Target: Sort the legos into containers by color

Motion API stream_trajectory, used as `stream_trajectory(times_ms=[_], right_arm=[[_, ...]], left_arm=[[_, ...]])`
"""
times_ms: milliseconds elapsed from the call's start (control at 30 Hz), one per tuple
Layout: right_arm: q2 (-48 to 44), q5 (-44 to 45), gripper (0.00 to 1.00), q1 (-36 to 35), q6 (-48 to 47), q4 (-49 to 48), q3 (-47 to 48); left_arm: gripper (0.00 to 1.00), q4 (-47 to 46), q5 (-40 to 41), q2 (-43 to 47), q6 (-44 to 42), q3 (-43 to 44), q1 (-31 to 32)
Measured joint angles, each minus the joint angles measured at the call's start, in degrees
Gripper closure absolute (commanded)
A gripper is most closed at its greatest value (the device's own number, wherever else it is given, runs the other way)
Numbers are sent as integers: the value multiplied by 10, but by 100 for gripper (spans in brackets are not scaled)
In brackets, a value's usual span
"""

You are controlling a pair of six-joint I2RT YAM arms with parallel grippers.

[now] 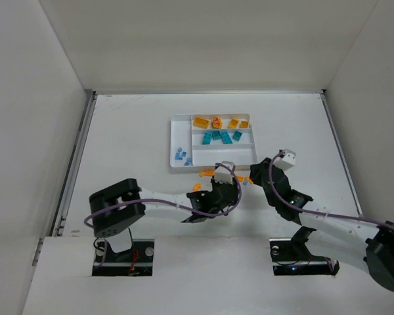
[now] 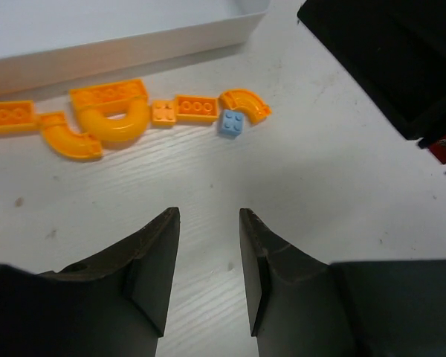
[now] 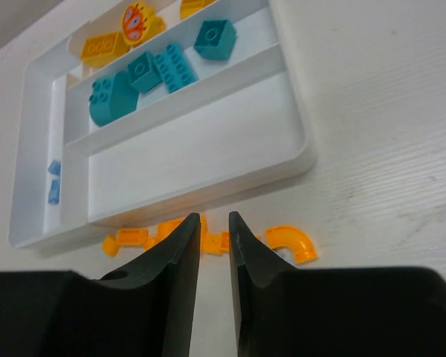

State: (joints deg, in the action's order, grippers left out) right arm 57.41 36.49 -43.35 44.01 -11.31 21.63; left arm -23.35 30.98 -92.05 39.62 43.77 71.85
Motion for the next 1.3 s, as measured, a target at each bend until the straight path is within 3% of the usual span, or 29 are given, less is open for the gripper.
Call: stream_trajectory(times_ms=[133, 300, 833, 1033, 1167, 1300], right_arm=[[-71, 2, 60, 37, 8, 31, -27], [-128, -5, 58, 67, 10, 53, -59], [-168, -53, 58, 112, 10, 53, -102], [-168, -57, 58, 115, 10, 53, -102], [-168, -59, 58, 118, 10, 52, -102], [-168, -60, 58, 118, 11, 52, -103]], left_arm=[[66, -4, -3, -97, -8, 71, 10], [61, 6, -5, -175, -17, 124, 12], [60, 15, 19, -252, -59, 220, -15], [70, 18, 32, -263, -77, 233, -19], [84, 17, 38, -270, -85, 240, -19], [88, 17, 38, -270, -90, 240, -18]])
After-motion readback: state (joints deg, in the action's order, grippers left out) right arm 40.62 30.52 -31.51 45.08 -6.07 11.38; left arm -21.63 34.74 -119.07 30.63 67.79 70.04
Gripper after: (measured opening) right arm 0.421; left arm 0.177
